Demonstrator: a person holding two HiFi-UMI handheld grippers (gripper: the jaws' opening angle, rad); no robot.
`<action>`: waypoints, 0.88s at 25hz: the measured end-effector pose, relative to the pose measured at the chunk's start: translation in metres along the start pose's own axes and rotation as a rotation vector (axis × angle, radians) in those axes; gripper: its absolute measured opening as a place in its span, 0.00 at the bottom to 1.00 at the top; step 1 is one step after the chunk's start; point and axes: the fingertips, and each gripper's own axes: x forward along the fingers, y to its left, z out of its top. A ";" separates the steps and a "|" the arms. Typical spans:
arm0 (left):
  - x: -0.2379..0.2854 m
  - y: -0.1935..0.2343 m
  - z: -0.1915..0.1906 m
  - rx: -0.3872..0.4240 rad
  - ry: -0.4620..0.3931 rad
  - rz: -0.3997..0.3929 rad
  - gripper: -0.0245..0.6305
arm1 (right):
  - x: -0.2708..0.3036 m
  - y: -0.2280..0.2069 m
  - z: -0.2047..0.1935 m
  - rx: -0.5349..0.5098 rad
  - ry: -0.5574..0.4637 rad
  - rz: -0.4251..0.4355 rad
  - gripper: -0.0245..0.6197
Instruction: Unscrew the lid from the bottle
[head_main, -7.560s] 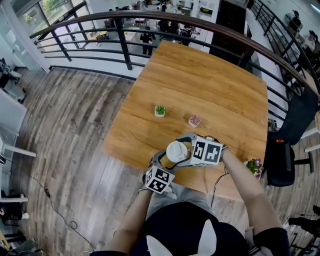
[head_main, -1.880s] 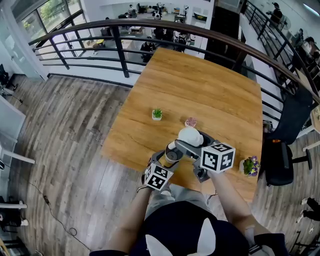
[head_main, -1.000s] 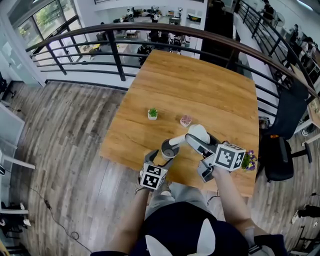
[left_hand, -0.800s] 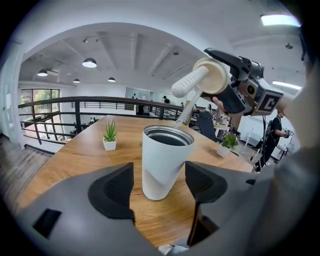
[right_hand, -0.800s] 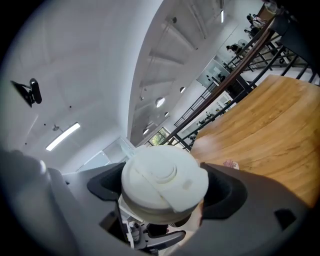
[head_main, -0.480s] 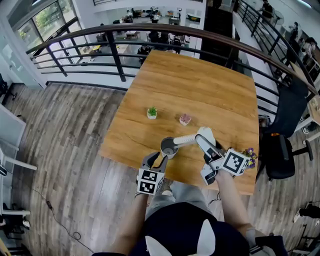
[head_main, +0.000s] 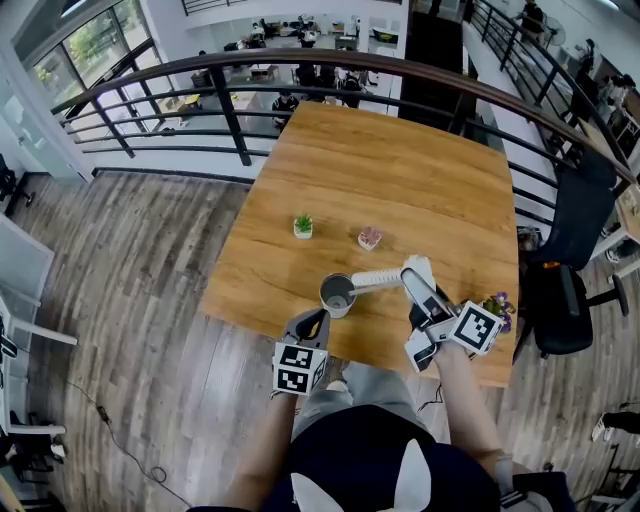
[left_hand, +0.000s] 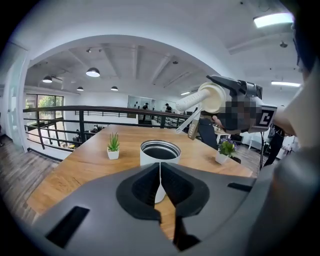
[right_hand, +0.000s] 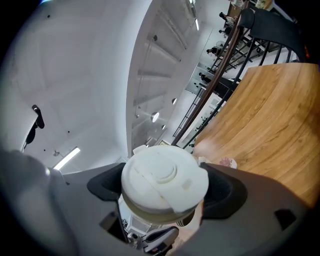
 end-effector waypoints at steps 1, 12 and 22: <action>-0.001 0.000 0.000 -0.002 0.000 0.001 0.08 | -0.001 -0.001 0.001 0.009 -0.007 0.001 0.75; -0.002 -0.001 -0.004 -0.003 0.006 0.003 0.07 | -0.009 -0.002 0.002 0.016 -0.012 0.000 0.75; -0.005 -0.002 -0.004 -0.001 0.008 0.002 0.07 | -0.009 0.003 0.001 0.022 -0.006 0.014 0.75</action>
